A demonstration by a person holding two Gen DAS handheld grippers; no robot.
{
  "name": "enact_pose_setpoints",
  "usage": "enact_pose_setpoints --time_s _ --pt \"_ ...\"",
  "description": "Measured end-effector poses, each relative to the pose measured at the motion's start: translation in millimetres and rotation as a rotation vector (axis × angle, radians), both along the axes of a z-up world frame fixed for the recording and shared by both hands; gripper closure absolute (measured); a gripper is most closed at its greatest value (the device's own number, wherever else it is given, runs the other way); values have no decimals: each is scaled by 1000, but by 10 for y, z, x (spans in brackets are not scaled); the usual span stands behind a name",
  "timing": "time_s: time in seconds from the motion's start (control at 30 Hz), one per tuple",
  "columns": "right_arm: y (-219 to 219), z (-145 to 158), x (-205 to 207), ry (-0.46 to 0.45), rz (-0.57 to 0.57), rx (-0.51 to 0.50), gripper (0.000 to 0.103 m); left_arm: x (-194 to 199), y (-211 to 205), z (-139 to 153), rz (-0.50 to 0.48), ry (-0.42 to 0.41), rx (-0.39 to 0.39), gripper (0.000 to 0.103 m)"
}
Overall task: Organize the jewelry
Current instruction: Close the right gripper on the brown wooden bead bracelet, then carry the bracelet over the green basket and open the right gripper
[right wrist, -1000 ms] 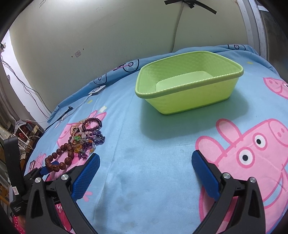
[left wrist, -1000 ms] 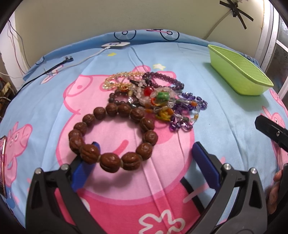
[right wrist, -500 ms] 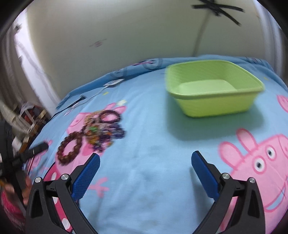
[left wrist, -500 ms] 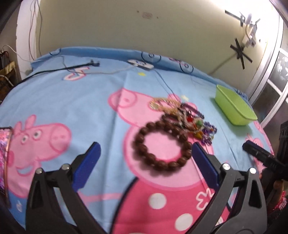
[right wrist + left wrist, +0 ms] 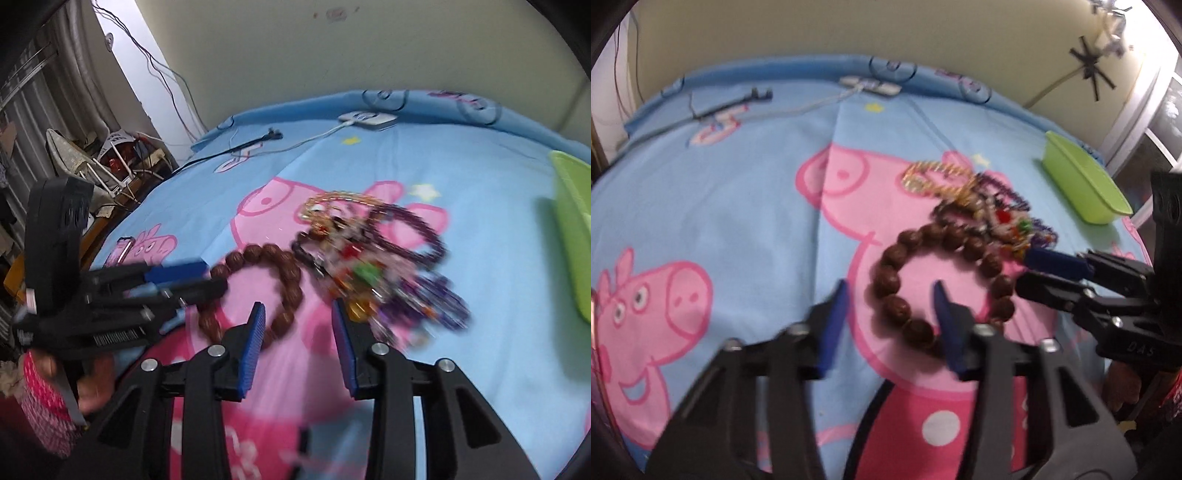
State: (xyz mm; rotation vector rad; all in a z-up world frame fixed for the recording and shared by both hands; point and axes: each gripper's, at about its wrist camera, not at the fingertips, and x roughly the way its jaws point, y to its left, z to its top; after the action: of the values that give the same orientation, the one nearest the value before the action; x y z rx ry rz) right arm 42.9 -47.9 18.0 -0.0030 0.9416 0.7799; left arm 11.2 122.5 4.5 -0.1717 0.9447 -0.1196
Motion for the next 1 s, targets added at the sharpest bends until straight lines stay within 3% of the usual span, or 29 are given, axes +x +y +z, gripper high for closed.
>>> enact_pose_setpoints --time_s 0.1,0.27,0.37,0.47,0.67,0.73,0.83,1.0 --pt "194 -101 102 10 21 -45 103 -52 2 -11 1 -17 -11 85" --pt "123 -34 -24 12 59 14 103 -249 -90 67 -18 -52 -39 88" --pt "-167 148 -147 -44 38 63 103 -245 -248 260 -65 -100 -57 88" --pt "-543 384 -131 -131 -53 115 103 -44 -563 524 -135 -152 -84 88" --pt "-1663 797 127 -287 -334 156 103 678 -1625 985 -308 -249 -107 88" --pt "-2003 802 246 -313 -429 131 103 952 -2007 990 -362 -229 -138 88" --pt "-2343 668 424 -274 -509 108 103 1248 -2471 860 -407 -186 -136 89" --pt "-2569 393 563 -232 -575 77 103 1456 -2866 621 -410 -126 -63 89"
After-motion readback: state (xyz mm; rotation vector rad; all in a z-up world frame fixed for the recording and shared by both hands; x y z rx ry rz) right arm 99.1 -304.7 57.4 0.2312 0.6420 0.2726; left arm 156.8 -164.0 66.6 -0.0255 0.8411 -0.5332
